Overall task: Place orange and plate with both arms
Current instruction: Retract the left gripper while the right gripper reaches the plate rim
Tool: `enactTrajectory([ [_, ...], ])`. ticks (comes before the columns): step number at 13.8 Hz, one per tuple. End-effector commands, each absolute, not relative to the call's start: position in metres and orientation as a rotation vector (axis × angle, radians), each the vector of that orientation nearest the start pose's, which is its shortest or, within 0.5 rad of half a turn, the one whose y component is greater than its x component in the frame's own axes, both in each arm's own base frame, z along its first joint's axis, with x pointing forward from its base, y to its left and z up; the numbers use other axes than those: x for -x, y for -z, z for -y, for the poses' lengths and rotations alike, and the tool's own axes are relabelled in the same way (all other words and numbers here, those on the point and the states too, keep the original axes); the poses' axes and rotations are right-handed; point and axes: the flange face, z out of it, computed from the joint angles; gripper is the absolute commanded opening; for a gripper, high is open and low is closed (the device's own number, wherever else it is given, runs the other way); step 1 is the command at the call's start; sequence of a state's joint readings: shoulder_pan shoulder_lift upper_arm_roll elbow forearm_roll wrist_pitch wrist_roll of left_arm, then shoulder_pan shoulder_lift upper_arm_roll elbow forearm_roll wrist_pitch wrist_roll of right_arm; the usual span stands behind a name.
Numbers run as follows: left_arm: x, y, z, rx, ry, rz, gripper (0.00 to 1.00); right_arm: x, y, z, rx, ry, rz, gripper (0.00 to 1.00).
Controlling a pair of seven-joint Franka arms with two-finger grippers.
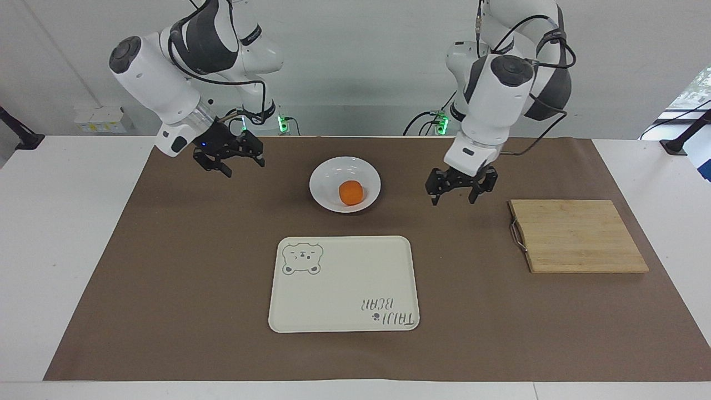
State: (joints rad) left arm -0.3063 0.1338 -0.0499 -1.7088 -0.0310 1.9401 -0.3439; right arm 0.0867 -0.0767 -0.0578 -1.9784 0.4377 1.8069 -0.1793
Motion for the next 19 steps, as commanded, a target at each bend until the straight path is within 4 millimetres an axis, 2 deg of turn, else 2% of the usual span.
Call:
enactTrajectory([
  [1, -0.581, -0.531, 0.164, 3.191, 0.091, -0.096, 1.00, -0.514, -0.455, -0.050, 2.578, -0.097, 0.178, 1.00],
  [2, -0.583, -0.533, 0.143, 3.185, 0.065, -0.107, 1.00, -0.509, -0.439, -0.053, 2.536, -0.085, 0.184, 1.00],
  [4, -0.586, -0.540, 0.103, 3.184, 0.055, -0.128, 1.00, -0.503, -0.422, -0.060, 2.491, -0.095, 0.161, 1.00],
  [6, -0.591, -0.541, 0.065, 3.181, 0.060, -0.131, 1.00, -0.493, -0.385, -0.081, 2.410, -0.103, 0.182, 1.00],
  [7, -0.591, -0.544, 0.042, 3.183, 0.064, -0.094, 1.00, -0.483, -0.364, -0.082, 2.417, -0.101, 0.176, 1.00],
  [10, -0.583, -0.558, -0.001, 3.181, 0.052, 0.011, 1.00, -0.464, -0.320, -0.096, 2.374, -0.099, 0.160, 1.00],
  [12, -0.576, -0.567, -0.023, 3.179, 0.052, -0.029, 1.00, -0.454, -0.293, -0.114, 2.328, -0.071, 0.175, 1.00],
  [15, -0.572, -0.568, -0.049, 3.177, 0.038, -0.018, 1.00, -0.438, -0.267, -0.115, 2.310, -0.099, 0.116, 1.00],
  [17, -0.565, -0.580, -0.038, 3.173, 0.050, -0.010, 1.00, -0.428, -0.260, -0.125, 2.286, -0.119, 0.070, 1.00],
  [19, -0.557, -0.591, -0.026, 3.167, 0.046, 0.017, 1.00, -0.418, -0.253, -0.126, 2.274, -0.142, 0.037, 1.00],
])
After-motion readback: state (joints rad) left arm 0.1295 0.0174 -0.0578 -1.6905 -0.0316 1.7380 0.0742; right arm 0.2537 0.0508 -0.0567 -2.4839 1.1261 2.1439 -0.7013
